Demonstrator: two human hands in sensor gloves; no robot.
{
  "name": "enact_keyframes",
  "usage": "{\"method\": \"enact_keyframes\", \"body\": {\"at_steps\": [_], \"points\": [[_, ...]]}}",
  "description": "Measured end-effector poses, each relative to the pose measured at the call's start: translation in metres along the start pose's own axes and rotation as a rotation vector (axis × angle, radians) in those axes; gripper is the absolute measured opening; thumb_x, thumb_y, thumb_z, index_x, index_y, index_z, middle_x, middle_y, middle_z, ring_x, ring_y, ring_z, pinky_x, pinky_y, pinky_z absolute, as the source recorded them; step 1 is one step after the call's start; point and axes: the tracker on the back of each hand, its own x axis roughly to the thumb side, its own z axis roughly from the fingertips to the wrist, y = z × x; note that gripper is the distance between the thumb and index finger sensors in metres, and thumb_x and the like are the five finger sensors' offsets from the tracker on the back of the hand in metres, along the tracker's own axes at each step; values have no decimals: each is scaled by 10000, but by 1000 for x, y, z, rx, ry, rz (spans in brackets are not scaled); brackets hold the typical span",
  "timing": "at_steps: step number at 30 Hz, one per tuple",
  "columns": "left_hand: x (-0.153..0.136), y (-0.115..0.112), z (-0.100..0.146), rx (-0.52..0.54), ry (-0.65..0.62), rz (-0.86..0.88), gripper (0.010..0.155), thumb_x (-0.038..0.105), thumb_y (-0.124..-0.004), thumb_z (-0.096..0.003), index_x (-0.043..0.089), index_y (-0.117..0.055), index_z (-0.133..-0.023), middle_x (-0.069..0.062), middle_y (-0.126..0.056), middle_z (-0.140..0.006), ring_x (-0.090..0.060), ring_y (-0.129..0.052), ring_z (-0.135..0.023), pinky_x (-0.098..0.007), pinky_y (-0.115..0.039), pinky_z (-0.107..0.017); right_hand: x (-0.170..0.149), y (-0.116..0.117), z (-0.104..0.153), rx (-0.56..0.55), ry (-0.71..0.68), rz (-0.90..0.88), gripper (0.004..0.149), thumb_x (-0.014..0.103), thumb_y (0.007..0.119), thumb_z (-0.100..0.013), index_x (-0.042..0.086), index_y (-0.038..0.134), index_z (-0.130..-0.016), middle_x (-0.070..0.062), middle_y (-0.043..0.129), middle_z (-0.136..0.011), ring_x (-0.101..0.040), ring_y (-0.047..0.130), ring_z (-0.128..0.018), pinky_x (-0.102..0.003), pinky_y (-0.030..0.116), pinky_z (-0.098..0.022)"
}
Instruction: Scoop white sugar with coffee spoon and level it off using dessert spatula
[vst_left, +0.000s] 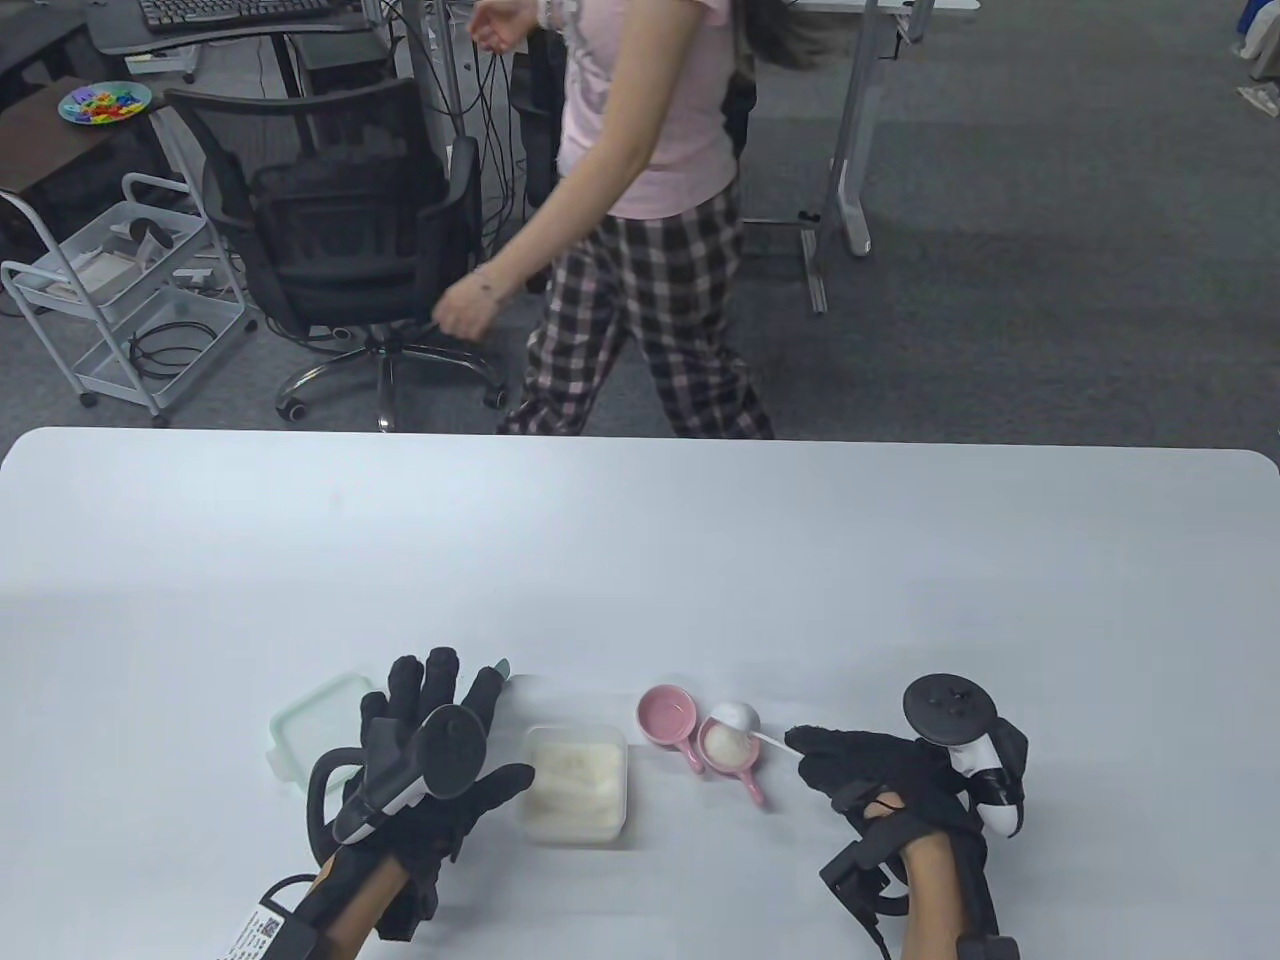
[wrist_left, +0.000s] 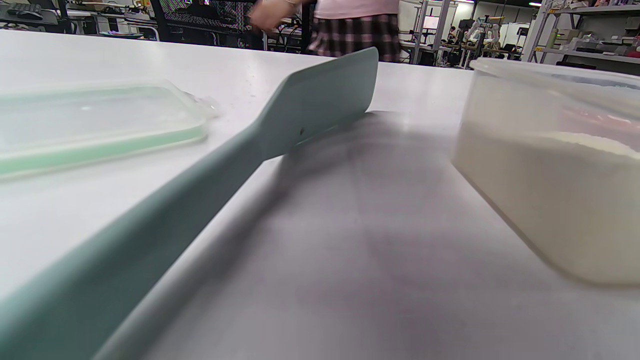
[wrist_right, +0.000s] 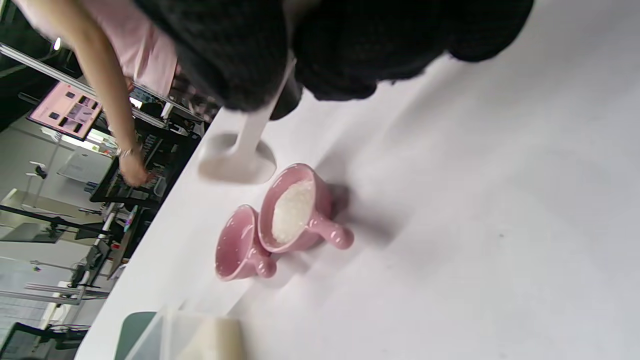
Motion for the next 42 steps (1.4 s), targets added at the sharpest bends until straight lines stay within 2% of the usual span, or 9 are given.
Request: {"method": "enact_keyframes", "body": {"at_steps": [2, 8, 13, 19, 22, 28, 34, 40, 42], "points": [[0, 0, 0, -3, 0, 0, 968, 808, -565, -335, 459, -122, -1122, -23, 21, -1220, -445, -75, -1170, -672, -224, -817, -1, -2, 0, -24, -22, -54, 513, 266, 759, -541, 30, 738, -997, -126, 890, -666, -269, 840, -454, -572, 644, -597], [1, -1, 0, -11, -4, -2, 962, 814, -550, -327, 466, -122, -1116, -22, 16, -1219, -457, -76, -1162, -682, -224, -805, -2, -3, 0, -25, -23, -69, 518, 263, 738, -547, 15, 719, -1001, -119, 883, -670, -264, 836, -457, -568, 643, -600], [7, -10, -3, -37, -120, 72, 980, 816, -564, -309, 450, -155, -1120, 61, -61, -1245, -423, -130, -1191, -671, -246, -823, 7, 2, 0, -112, -101, -123, 503, 276, 785, -541, 99, 746, -1011, -126, 883, -694, -269, 842, -474, -569, 642, -608], [23, -18, -3, -24, -215, 0, 1140, 846, -626, -164, 431, -154, -1116, 119, -115, -1252, -390, -180, -1206, -659, -264, -831, 42, 16, 14, -169, -293, -43, 476, 281, 856, -511, 223, 796, -979, -132, 869, -742, -276, 842, -516, -575, 633, -631], [28, -23, -5, -45, -232, -2, 1174, 842, -658, -137, 423, -173, -1120, 124, -146, -1258, -383, -196, -1211, -655, -269, -835, 60, 30, 22, -151, -376, 70, 458, 272, 885, -491, 238, 831, -945, -138, 878, -738, -283, 850, -510, -579, 640, -624], [31, -29, -9, -57, -220, -4, 1125, 842, -653, -149, 426, -275, -1123, 131, -332, -1263, -340, -313, -1223, -647, -310, -835, 95, 77, 40, -108, -518, 422, 438, 265, 913, -470, 236, 872, -905, -131, 888, -739, -283, 859, -513, -581, 645, -629], [32, -29, -9, -44, -203, -21, 1091, 833, -686, -174, 444, -305, -1119, 137, -385, -1257, -315, -388, -1226, -640, -354, -837, 104, 116, 41, -121, -520, 680, 440, 272, 905, -472, 233, 866, -909, -120, 888, -744, -278, 862, -521, -581, 645, -636], [33, -29, -8, -45, -195, -41, 1088, 834, -678, -177, 444, -296, -1119, 134, -375, -1258, -334, -399, -1219, -639, -360, -835, 99, 145, 30, -135, -488, 806, 464, 287, 863, -492, 224, 821, -950, -114, 877, -754, -269, 856, -530, -581, 640, -641], [33, -29, -8, -46, -196, -41, 1085, 837, -670, -178, 447, -291, -1117, 130, -371, -1258, -340, -399, -1217, -641, -361, -832, 97, 152, 28, -105, -484, 838, 470, 292, 852, -494, 225, 811, -958, -109, 876, -755, -264, 858, -530, -581, 642, -640]]}}
